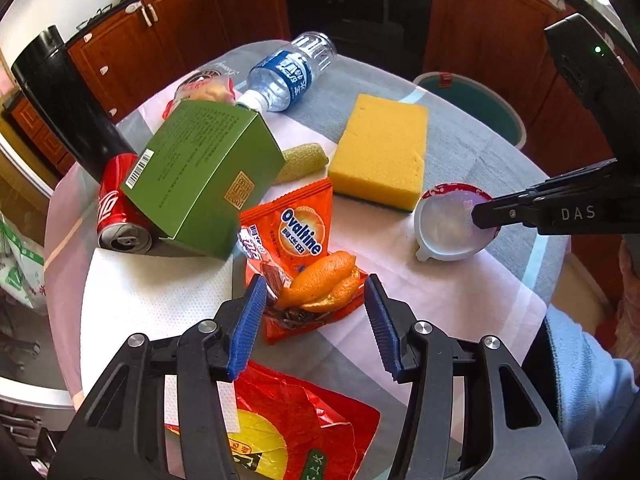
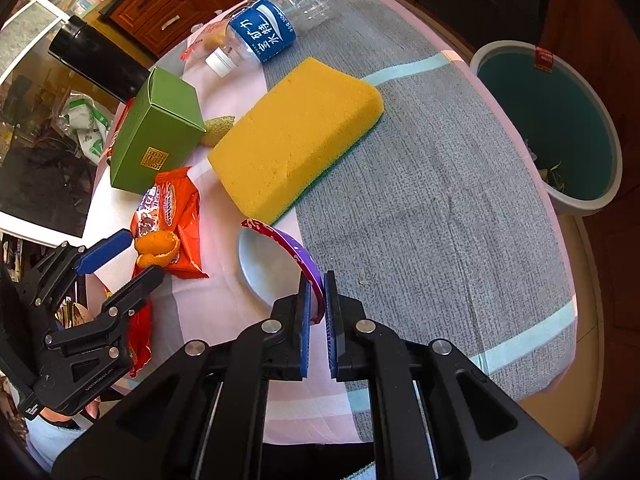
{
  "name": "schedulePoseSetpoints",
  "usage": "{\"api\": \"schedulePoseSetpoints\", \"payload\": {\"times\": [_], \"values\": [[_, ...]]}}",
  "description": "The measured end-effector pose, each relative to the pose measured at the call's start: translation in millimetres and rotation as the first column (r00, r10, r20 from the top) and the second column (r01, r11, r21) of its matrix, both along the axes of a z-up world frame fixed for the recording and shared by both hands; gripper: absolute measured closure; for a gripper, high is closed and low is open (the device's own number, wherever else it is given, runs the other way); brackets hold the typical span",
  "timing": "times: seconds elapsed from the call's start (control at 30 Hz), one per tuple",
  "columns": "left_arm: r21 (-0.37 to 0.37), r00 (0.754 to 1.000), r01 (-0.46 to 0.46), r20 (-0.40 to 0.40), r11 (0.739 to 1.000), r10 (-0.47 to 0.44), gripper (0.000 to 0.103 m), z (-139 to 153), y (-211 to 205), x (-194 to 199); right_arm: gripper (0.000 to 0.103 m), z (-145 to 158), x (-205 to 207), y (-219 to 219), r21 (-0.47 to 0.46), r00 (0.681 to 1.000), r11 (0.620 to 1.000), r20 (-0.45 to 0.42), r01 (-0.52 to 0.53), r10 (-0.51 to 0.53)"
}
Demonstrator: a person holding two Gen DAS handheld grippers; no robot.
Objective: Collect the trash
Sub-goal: 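Grasp the orange peel with the left tool while the right tool grasps the white lid, then carry peel and lid over the bin and open both tools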
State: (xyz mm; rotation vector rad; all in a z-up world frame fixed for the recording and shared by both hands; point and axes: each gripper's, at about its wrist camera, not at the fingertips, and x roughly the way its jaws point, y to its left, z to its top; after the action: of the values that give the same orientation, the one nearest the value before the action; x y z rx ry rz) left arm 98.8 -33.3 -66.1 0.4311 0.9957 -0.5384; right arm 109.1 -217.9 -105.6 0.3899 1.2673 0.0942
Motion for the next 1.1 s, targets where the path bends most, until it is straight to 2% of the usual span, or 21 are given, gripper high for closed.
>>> {"api": "schedulePoseSetpoints", "payload": {"times": [0.17,0.23,0.27,0.37,0.53,0.77,0.93,1.1], "values": [[0.045,0.998,0.063,-0.033,0.997,-0.061,0.048,-15,-13,2,0.095,-7,1,0,0.014,1.000,1.000,-0.019,0.003,-0.003],[0.050,0.997,0.060,-0.055,0.997,-0.058,0.058,-21,-13,2,0.094,-9,2,-1,0.017,1.000,1.000,-0.024,0.004,-0.003],[0.045,0.997,0.057,-0.062,0.997,-0.054,0.074,-22,-11,2,0.094,-10,2,-1,0.018,1.000,1.000,-0.025,0.004,-0.003],[-0.006,0.996,0.029,-0.083,1.000,-0.029,0.078,-16,-5,2,0.093,-13,5,-1,0.022,1.000,1.000,-0.028,0.001,-0.001],[-0.106,0.989,-0.057,-0.144,0.993,0.041,0.079,-5,7,5,0.092,-13,10,3,0.018,1.000,1.000,-0.004,-0.008,0.008],[-0.185,0.984,-0.132,-0.140,0.974,0.107,0.079,24,21,4,0.098,-3,5,-7,0.042,0.999,0.999,0.033,0.004,-0.005],[-0.211,0.982,-0.168,-0.125,0.963,0.144,0.078,44,25,10,0.098,15,3,-24,0.084,0.997,0.996,0.073,0.018,-0.024],[-0.219,0.980,-0.172,-0.142,0.960,0.143,0.078,47,3,14,0.098,28,-1,-45,0.115,0.992,0.992,0.110,0.043,-0.056]]}}
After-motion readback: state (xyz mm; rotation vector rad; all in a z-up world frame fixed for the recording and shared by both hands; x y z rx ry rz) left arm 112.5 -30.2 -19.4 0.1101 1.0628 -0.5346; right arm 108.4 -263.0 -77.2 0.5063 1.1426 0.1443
